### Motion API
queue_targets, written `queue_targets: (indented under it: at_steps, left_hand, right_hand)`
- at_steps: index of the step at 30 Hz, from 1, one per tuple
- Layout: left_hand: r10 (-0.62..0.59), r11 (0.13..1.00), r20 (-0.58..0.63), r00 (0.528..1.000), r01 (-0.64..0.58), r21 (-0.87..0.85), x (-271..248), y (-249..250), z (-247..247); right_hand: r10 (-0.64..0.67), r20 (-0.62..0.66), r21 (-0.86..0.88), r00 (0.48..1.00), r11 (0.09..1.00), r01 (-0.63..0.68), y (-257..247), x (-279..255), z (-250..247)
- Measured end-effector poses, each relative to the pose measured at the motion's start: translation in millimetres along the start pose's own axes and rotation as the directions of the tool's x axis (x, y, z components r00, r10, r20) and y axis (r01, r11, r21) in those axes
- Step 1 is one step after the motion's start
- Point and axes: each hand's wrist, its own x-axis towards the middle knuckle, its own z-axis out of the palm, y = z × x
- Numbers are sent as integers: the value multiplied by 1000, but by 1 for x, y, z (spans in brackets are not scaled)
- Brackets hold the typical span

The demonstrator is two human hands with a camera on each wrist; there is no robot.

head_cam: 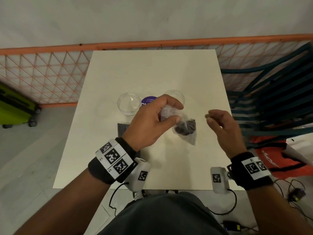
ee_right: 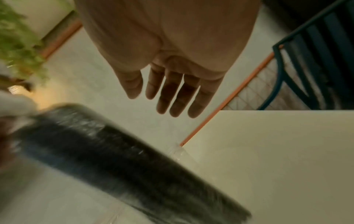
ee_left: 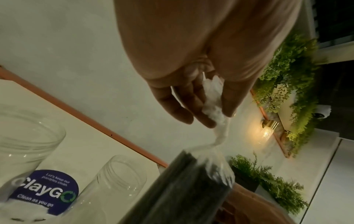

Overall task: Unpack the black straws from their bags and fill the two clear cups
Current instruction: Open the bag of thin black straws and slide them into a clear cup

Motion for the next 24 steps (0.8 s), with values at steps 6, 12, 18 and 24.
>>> queue_targets:
  at_steps: [6, 12, 18, 24]
  left_hand:
    - [28, 999, 20, 999, -29, 35, 6, 2, 8]
    - [49, 999, 12, 999, -49, -23, 9, 1, 0]
    - [62, 997, 33, 998, -60, -47, 8, -4, 0]
    - [72, 996, 51, 996, -70, -52, 9, -3, 7]
  right_hand:
    - [-70, 350, -109, 934, 987, 115, -20, -29, 21]
    - [-65, 81, -82, 995, 994, 72, -19, -22, 8]
    - [-80, 328, -69, 941, 992, 108, -30, -35, 17]
    - [-40, 347, -292, 937, 945, 149, -25, -27, 46]
